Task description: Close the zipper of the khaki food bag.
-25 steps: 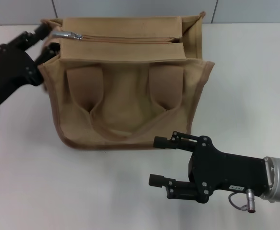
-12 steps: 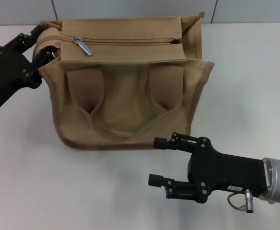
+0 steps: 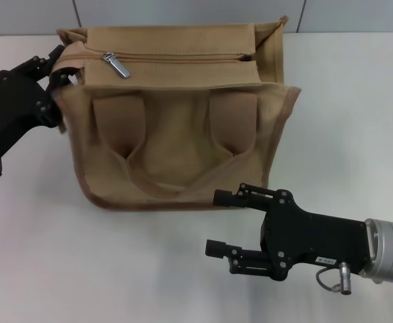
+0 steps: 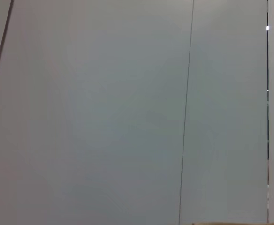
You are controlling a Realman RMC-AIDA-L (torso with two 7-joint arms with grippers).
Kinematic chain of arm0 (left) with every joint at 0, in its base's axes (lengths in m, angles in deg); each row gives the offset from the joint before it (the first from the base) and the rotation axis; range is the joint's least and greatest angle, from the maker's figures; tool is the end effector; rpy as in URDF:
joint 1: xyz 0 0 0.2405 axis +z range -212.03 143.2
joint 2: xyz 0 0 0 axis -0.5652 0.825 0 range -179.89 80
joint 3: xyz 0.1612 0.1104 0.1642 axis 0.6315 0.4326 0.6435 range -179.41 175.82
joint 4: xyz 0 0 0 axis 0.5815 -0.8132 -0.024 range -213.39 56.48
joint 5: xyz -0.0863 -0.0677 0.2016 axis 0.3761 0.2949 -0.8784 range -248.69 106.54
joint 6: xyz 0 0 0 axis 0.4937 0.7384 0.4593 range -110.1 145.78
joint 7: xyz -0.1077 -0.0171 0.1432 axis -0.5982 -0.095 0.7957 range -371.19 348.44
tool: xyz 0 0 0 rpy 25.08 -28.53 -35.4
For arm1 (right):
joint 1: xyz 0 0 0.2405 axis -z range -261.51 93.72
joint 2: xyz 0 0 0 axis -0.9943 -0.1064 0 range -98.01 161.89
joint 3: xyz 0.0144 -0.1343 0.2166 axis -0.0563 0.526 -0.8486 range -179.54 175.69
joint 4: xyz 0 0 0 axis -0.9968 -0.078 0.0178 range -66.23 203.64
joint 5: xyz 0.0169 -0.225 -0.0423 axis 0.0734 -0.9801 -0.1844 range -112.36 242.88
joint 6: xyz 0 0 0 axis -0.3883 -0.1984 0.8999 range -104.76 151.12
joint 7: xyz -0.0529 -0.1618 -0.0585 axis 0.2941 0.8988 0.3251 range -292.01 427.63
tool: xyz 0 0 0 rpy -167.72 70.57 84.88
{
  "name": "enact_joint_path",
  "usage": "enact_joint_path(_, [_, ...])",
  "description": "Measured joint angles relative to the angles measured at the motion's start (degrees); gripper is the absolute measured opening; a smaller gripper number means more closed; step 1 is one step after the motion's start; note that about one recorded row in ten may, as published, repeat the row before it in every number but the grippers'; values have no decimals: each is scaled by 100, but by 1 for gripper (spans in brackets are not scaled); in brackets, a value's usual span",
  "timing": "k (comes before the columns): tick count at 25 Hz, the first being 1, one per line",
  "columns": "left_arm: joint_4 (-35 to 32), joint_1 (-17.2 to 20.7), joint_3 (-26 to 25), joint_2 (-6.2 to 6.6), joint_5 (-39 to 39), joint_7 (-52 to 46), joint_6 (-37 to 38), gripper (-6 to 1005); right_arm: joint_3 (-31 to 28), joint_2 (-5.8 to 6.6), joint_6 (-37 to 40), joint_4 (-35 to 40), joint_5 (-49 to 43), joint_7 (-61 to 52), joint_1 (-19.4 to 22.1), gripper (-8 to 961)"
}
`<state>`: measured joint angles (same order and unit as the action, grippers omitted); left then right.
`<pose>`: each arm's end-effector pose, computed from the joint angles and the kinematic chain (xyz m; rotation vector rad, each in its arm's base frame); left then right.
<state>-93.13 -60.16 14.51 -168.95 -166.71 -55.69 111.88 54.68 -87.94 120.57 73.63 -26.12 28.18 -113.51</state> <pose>-0.2847 0.3394 0.0009 -2.0424 -0.3962 -1.1553 0.2322 0.2580 -0.1121 -2.7503 0.2818 1.2115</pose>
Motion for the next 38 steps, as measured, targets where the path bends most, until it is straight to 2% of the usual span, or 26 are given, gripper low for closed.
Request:
enact_joint_path(5, [75, 15, -8, -1, 14, 244, -6, 153, -1, 0, 42, -39, 46, -1, 1, 731])
enact_joint_path(11, [232, 40, -15, 2, 80, 310, 67, 24, -17, 0, 395, -186, 445, -1, 63, 731])
enact_joint_path(18, [259, -49, -23, 18, 236, -415, 616, 26, -100, 0, 823, -234, 703, -65, 145, 731])
enact_joint_path(24, [252, -212, -20, 17, 237, -695, 839, 27, -723, 8, 960, -300, 722, -315, 146, 731])
enact_joint_path(29, [288, -420, 18, -3, 237, -789, 794, 27, -954, 35, 1305, -64, 904, -1180, 36, 731])
enact_joint_path(38, [287, -587, 23, -7, 235, -1208, 853, 27, -1088, 42, 1285, 480, 1326, -2872, -164, 730])
